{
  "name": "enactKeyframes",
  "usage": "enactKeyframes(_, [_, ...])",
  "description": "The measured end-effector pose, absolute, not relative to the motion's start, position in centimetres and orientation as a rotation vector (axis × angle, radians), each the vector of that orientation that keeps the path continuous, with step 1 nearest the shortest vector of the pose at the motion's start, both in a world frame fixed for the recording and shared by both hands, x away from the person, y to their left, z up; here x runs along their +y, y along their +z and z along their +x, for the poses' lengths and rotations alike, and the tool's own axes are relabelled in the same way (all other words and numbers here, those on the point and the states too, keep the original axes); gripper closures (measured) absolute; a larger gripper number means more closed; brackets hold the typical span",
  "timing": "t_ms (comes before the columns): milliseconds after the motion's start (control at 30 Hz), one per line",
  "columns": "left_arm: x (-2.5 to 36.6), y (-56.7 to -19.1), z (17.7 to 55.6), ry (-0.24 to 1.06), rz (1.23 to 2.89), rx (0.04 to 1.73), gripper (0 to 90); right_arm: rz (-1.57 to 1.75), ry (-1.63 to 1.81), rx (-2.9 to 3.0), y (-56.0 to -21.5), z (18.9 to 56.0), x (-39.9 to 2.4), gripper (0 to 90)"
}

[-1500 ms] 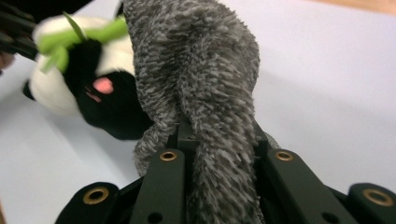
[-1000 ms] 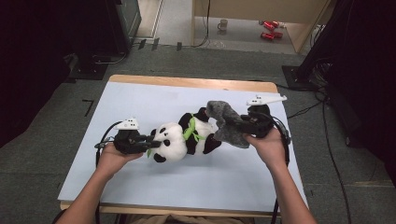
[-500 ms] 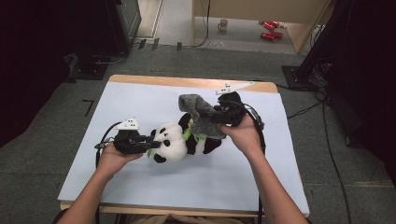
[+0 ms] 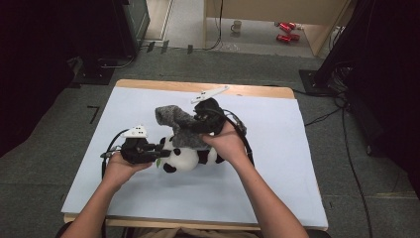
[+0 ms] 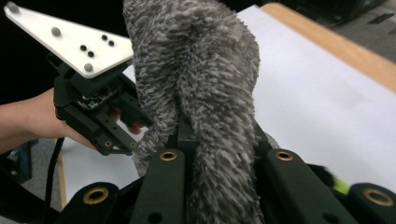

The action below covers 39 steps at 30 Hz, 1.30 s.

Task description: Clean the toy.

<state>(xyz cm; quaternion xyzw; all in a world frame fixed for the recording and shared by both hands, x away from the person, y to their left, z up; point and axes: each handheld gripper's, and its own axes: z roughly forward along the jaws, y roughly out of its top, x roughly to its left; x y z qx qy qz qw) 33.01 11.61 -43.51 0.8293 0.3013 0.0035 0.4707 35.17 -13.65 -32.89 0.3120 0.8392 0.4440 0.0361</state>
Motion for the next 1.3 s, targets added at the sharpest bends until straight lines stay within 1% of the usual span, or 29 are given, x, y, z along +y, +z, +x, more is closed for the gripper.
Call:
enactKeyframes(233, [11.6,-43.5,33.0,0.006,2.03,0.742,71.6,0.936,1.262,2.649,-35.1,34.9,-10.9,76.6])
enactKeyframes(367, [11.6,-43.5,33.0,0.004,2.034,0.746,71.6,0.96,1.212,2.642,-35.9,35.2,-10.9,76.7])
enactKeyframes(667, [11.4,-43.6,32.9,0.019,2.056,0.737,71.4,0.998,1.134,2.633,-36.3,35.5,-12.2,77.0])
enactKeyframes(1133, [11.4,-43.8,32.9,0.031,2.066,0.721,70.7,1.116,1.065,2.601,-37.3,36.6,-17.1,77.1])
enactKeyframes(1300, [11.4,-43.8,32.8,0.036,2.07,0.716,70.6,1.121,1.082,2.59,-37.4,36.6,-17.8,77.1])
